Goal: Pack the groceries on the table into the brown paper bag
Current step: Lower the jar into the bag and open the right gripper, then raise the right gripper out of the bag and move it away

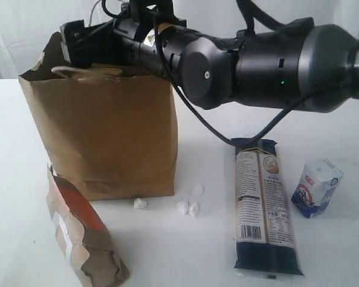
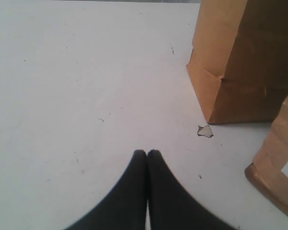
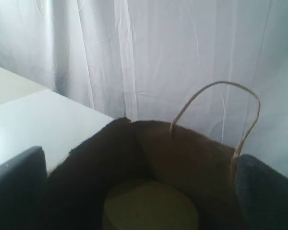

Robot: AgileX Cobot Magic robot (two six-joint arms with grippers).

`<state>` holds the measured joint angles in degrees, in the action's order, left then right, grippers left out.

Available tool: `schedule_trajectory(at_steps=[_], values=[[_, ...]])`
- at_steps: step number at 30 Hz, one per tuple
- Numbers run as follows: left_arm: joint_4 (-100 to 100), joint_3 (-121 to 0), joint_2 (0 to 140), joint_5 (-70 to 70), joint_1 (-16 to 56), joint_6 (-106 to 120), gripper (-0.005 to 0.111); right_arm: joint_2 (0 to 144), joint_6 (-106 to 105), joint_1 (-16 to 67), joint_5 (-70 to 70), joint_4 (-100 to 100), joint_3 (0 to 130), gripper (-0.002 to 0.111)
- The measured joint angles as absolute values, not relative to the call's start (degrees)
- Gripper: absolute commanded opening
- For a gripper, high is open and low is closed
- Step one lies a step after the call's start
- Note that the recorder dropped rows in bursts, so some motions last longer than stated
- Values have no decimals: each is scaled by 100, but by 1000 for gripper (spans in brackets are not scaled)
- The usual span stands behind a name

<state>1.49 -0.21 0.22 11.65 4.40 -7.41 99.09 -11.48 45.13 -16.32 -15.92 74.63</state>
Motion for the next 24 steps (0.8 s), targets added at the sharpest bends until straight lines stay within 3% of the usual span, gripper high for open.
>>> schedule_trajectory(at_steps=[7, 15, 19, 24], values=[[149, -21, 22, 1165, 440, -741, 0, 9200, -2539, 4513, -1338, -1581, 7463, 105], [149, -21, 22, 1165, 440, -741, 0, 8634, -4126, 4513, 1133, -1335, 7463, 105], [149, -21, 22, 1165, 440, -741, 0, 8375, -3982, 4513, 2292, -808, 7463, 103], [149, -21, 22, 1165, 440, -741, 0, 7909, -2818, 4513, 2821, 429, 7463, 93]])
